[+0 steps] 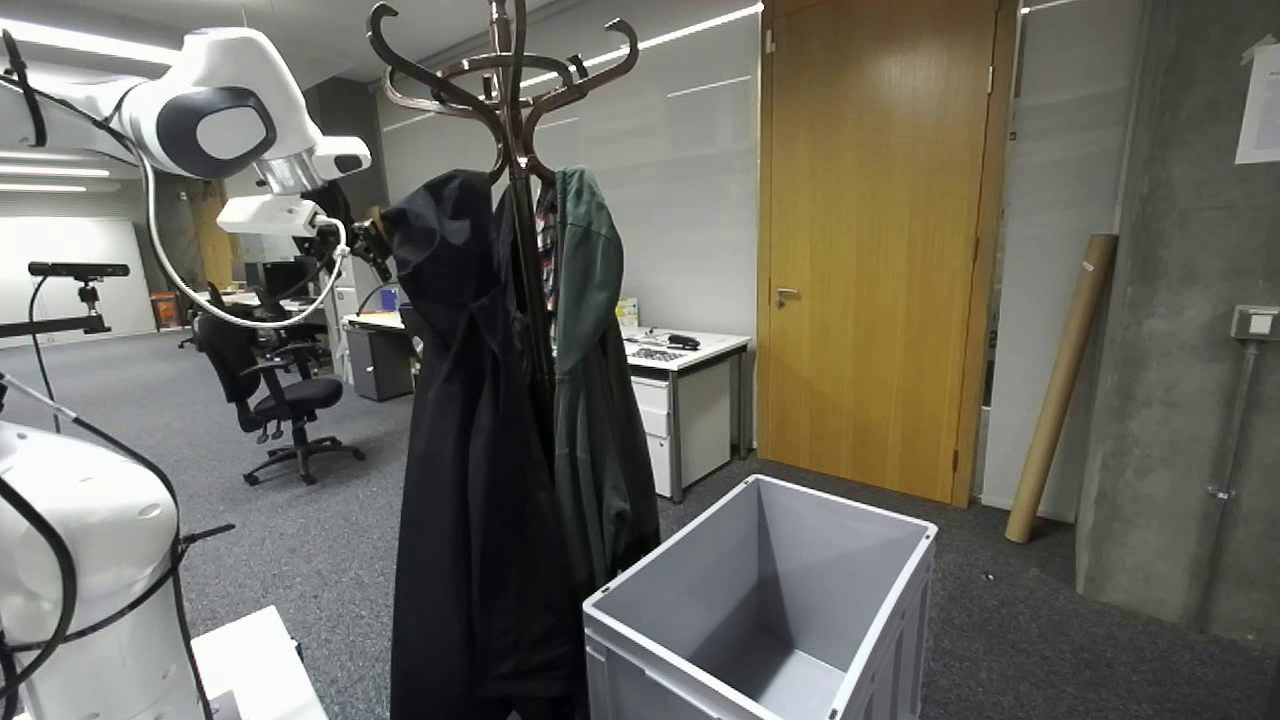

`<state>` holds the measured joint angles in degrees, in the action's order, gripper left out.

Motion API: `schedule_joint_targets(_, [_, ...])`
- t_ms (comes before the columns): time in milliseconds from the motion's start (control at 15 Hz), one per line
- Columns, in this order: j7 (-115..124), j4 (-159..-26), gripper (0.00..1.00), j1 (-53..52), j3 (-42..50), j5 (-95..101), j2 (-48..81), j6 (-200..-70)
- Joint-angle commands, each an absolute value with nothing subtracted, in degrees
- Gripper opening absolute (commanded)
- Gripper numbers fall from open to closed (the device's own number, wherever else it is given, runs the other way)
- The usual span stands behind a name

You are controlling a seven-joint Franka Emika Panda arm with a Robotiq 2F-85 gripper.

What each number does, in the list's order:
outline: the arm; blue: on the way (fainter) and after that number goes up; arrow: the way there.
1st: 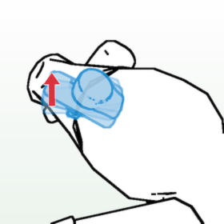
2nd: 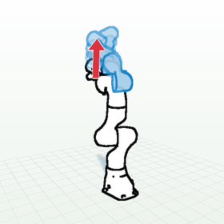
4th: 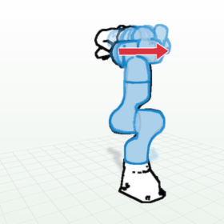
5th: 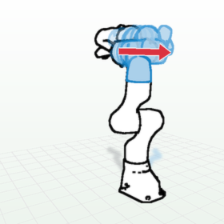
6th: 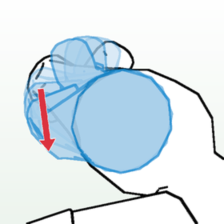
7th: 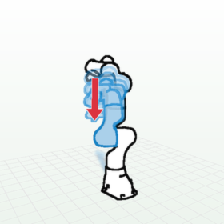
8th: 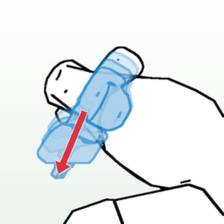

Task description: Put the black hoodie in the white container.

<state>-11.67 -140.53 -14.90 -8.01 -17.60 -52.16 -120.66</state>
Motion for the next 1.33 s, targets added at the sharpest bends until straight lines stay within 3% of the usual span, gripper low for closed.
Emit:
schedule_joint_targets(0, [-11.0, -139.0, 1.0, -14.7, -8.3, -15.4, -49.8, -128.1])
schedule_joint_targets(667, [-11.9, -133.7, 1.0, -16.8, -10.2, -9.4, -41.6, -143.5])
schedule_joint_targets(1267, [-8.4, -127.6, 1.0, -14.5, -12.5, -1.3, -33.5, -149.3])
